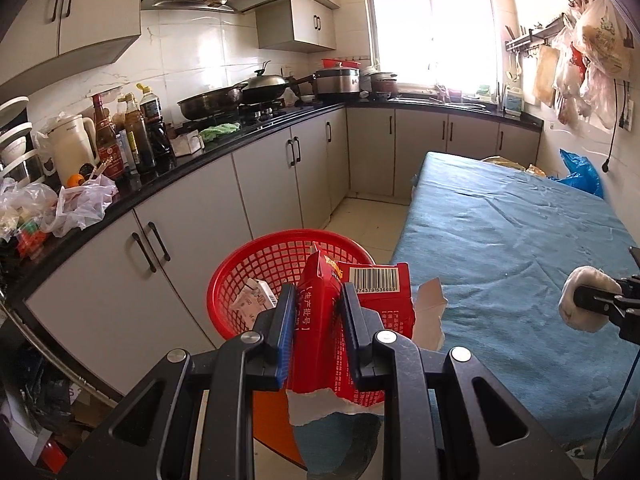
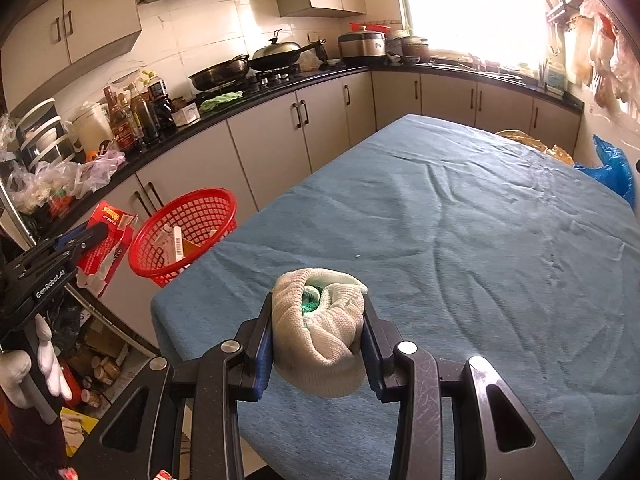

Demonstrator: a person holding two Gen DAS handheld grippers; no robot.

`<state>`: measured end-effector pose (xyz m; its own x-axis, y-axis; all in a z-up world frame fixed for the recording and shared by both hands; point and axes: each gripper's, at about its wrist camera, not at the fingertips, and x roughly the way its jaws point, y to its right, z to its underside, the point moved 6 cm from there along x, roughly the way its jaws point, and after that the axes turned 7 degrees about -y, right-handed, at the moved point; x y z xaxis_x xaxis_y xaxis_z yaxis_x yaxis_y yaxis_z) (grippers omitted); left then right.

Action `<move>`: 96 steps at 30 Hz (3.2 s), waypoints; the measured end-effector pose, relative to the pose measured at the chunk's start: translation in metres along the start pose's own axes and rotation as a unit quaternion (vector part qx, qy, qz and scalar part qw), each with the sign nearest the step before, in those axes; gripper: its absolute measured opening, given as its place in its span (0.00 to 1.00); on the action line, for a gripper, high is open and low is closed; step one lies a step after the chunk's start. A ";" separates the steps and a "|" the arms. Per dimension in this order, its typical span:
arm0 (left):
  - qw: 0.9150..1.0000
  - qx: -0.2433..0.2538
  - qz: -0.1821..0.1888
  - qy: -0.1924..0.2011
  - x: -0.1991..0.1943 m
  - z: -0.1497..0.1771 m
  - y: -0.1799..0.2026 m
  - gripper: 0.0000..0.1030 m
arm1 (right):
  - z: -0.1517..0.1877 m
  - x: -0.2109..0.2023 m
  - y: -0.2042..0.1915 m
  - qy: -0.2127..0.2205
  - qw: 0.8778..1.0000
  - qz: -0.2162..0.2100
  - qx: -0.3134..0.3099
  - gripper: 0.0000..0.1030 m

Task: Collect trash
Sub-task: 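Carry the red box and tissue lump over to the red basket, then open both tools to drop the red box and tissue lump into the basket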

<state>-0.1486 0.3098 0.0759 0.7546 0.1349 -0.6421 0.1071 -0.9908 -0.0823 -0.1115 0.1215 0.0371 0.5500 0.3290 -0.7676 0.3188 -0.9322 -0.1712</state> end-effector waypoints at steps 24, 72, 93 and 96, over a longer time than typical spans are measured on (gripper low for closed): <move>0.998 -0.055 -0.001 -0.023 0.024 -0.004 -0.062 0.21 | -0.033 0.047 -0.077 -0.024 0.996 -0.064 -0.051 0.40; 0.988 -0.108 0.027 -0.106 0.163 -0.012 -0.110 0.25 | -0.107 0.212 -0.159 -0.074 0.990 -0.103 -0.067 0.44; 0.992 -0.119 -0.002 -0.051 0.104 -0.012 -0.113 0.81 | -0.094 0.163 -0.128 -0.046 0.994 -0.093 -0.042 0.57; 0.991 -0.122 -0.007 -0.047 0.092 -0.009 -0.110 0.83 | -0.087 0.151 -0.124 -0.041 0.994 -0.087 -0.045 0.58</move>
<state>-0.0847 0.4312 0.0324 0.6901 0.1357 -0.7109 0.2788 -0.9563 0.0881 -0.0010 0.2995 -0.0043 0.4169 0.4674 -0.7796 0.4740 -0.8436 -0.2523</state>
